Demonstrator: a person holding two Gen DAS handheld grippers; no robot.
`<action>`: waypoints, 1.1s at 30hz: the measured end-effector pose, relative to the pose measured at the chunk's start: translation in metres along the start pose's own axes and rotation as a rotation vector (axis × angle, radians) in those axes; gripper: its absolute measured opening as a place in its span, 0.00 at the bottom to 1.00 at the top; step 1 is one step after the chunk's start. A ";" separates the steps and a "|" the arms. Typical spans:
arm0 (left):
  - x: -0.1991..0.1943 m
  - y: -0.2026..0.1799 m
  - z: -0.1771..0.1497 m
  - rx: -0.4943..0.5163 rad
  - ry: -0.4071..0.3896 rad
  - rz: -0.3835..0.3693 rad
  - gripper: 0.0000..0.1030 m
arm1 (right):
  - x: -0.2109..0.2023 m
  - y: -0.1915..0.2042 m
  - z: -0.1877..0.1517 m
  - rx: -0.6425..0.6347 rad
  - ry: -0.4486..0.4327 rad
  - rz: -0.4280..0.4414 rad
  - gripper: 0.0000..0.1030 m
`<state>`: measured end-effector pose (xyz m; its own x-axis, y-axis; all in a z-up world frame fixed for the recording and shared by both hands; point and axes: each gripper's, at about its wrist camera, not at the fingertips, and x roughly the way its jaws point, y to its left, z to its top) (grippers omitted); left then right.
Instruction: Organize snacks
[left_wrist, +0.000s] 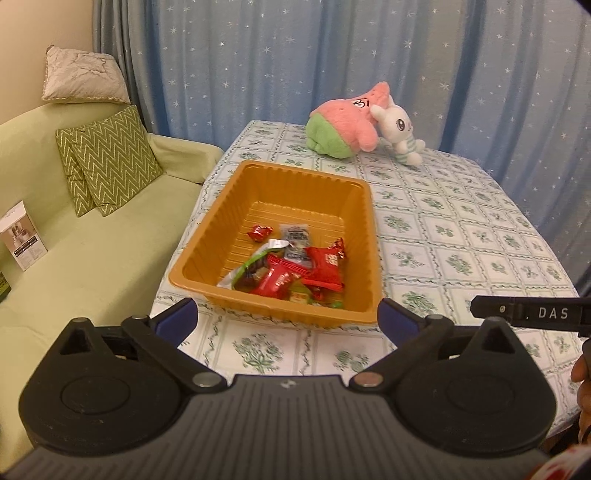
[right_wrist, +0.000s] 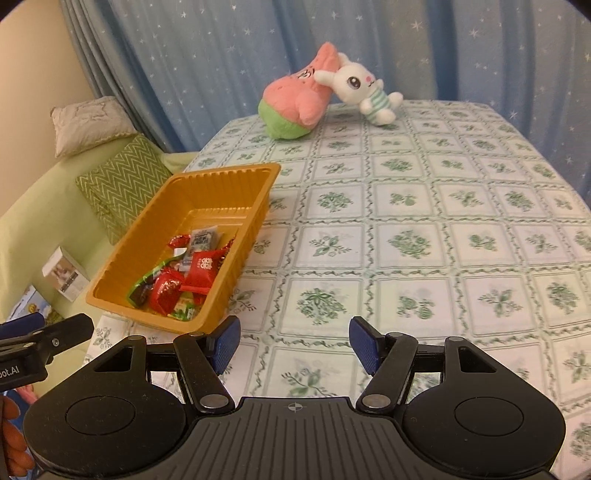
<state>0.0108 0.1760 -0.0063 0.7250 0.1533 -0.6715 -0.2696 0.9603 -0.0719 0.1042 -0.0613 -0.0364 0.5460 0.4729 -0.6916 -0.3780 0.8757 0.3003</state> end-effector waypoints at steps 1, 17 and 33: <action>-0.003 -0.002 -0.001 -0.003 0.000 0.000 1.00 | -0.005 -0.001 -0.001 -0.001 -0.007 -0.004 0.69; -0.050 -0.018 -0.019 -0.003 0.019 0.000 1.00 | -0.055 0.000 -0.022 -0.052 -0.013 -0.017 0.78; -0.080 -0.040 -0.023 0.020 0.021 0.046 1.00 | -0.085 0.006 -0.041 -0.086 -0.014 -0.018 0.78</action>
<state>-0.0507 0.1196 0.0333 0.6989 0.1923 -0.6889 -0.2891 0.9569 -0.0262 0.0246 -0.1007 -0.0027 0.5635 0.4588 -0.6871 -0.4301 0.8729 0.2301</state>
